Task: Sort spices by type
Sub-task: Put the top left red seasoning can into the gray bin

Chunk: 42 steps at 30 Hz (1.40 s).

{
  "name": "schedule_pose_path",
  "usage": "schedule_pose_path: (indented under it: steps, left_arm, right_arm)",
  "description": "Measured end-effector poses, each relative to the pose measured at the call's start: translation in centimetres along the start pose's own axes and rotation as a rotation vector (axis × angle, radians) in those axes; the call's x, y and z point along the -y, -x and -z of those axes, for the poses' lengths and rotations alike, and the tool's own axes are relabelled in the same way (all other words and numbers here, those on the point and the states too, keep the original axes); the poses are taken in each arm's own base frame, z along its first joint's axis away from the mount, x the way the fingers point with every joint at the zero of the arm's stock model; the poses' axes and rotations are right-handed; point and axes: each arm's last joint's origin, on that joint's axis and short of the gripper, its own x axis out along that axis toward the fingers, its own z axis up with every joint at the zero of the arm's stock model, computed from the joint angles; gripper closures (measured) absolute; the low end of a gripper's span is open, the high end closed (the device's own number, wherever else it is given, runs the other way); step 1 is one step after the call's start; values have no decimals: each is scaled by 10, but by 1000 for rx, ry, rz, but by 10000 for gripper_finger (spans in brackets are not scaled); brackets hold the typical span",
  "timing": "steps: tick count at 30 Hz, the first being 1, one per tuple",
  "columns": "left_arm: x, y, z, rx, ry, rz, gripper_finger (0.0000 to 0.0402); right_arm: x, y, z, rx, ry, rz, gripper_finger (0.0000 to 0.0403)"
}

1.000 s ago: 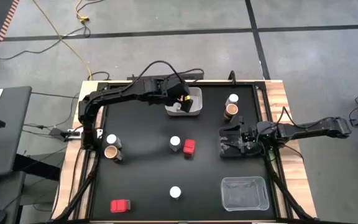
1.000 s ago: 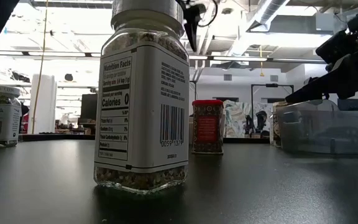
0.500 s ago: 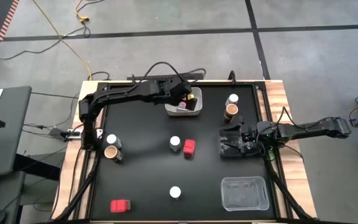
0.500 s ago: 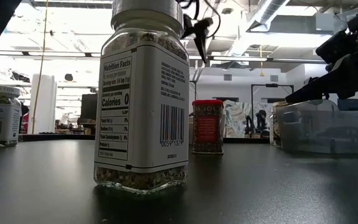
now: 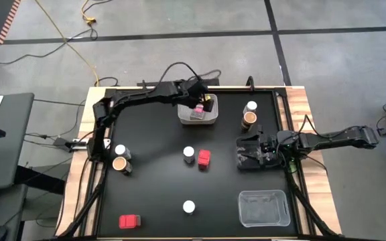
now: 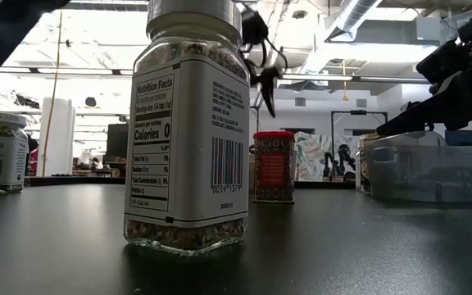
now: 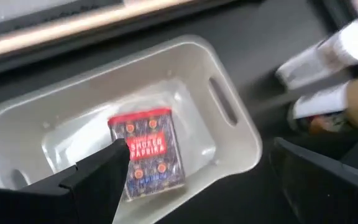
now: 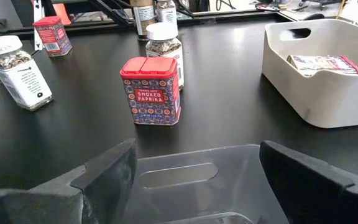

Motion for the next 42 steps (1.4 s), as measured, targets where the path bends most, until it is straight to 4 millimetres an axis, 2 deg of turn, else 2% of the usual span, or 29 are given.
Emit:
schedule_pose_path:
  steps: [9,18,28,42]
  left_arm:
    - [-7,-36,6,-75,5,-60,32]
    - [-15,-73,25,-175,31,-142,32]
    - [-19,-75,23,-151,32,-178,32]
    - [-22,-92,32,-187,60,-187,34]
  right_arm:
    - [0,0,0,-4,-2,0,35]
    - [0,0,0,-4,-2,0,35]
    - [0,0,0,-4,1,0,35]
    - [0,0,0,-4,1,0,35]
